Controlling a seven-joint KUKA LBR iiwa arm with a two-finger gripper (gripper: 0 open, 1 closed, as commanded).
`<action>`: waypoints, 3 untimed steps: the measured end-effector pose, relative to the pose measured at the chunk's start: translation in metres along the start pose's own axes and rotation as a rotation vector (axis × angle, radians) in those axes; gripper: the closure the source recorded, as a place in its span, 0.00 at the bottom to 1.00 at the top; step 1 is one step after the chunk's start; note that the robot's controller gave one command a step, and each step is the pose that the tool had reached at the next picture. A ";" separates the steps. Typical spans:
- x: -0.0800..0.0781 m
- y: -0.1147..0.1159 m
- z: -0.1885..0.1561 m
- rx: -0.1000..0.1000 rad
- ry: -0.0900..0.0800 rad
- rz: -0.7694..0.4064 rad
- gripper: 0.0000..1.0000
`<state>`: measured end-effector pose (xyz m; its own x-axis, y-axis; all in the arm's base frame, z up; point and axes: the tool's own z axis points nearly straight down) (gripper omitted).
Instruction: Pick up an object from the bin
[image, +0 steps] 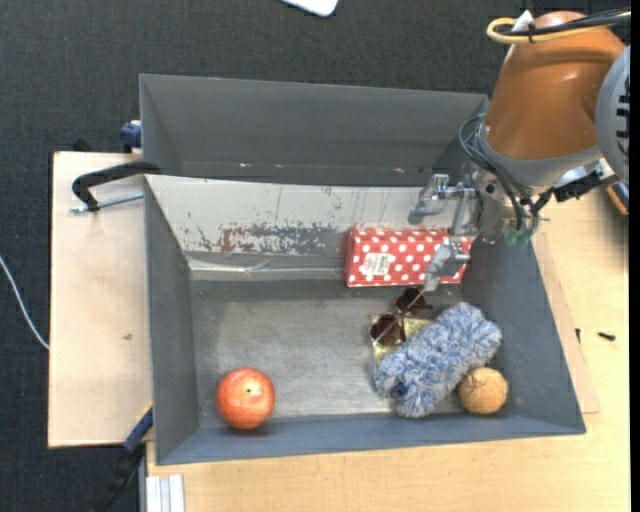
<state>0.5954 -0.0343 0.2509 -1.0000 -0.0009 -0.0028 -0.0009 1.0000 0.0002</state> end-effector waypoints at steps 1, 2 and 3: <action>0.000 0.000 0.000 0.000 0.000 0.000 0.00; -0.001 0.008 0.121 -0.001 0.001 0.061 1.00; -0.001 0.007 0.121 -0.001 0.001 0.061 0.00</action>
Offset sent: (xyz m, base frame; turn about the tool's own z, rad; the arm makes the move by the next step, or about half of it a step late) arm 0.0002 0.0066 -0.1224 0.0620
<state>0.5965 -0.0268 0.1296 -0.9982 0.0600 -0.0018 0.0600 0.9982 0.0012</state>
